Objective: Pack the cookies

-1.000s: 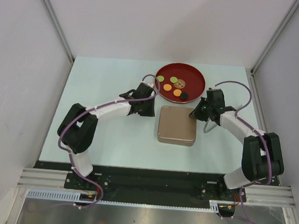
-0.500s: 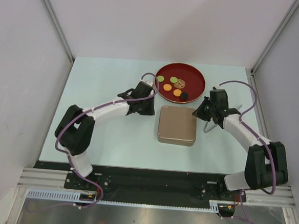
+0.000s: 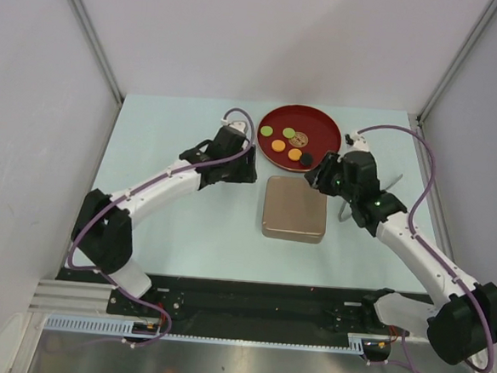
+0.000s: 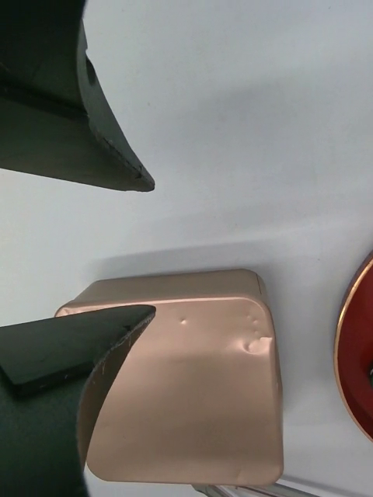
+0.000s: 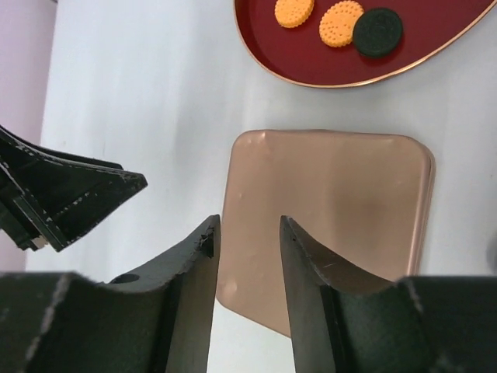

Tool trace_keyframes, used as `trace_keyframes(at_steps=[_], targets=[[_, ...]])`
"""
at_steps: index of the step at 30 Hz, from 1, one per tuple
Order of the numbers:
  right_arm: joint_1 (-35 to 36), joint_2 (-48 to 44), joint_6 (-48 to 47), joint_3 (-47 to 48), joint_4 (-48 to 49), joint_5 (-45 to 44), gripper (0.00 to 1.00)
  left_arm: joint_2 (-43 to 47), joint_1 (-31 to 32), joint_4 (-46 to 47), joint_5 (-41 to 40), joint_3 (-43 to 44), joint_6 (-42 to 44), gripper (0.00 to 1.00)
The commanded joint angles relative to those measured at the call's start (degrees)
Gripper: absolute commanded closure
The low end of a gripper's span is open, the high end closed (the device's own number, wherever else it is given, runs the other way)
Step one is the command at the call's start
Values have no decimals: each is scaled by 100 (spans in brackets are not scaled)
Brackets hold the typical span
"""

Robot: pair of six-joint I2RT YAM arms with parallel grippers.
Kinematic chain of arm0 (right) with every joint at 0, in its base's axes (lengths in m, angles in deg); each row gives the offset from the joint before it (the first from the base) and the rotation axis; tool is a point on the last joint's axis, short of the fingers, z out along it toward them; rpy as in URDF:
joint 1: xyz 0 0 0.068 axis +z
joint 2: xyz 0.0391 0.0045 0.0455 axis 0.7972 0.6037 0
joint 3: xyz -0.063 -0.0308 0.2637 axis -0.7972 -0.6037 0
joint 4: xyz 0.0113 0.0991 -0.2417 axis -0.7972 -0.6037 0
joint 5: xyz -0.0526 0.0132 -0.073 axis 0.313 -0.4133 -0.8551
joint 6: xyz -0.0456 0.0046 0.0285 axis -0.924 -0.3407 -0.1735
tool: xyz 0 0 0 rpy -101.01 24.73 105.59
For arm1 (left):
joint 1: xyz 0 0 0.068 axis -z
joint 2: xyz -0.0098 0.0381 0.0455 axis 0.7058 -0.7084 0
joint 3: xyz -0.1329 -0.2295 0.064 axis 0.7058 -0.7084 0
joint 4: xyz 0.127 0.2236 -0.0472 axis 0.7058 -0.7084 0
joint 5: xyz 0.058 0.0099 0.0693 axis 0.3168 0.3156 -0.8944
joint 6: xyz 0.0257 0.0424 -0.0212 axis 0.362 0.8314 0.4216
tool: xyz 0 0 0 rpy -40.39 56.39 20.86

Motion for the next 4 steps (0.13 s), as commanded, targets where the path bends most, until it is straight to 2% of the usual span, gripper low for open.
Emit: trace_keyframes(at_steps=[1,4], targets=[[236,-144,-372,112,-25,-664,58,338,-26,-143,95,-17,99,39],[368,-214,-530,112,-25,-814,57,515,-17,33,139,-246,152,38]])
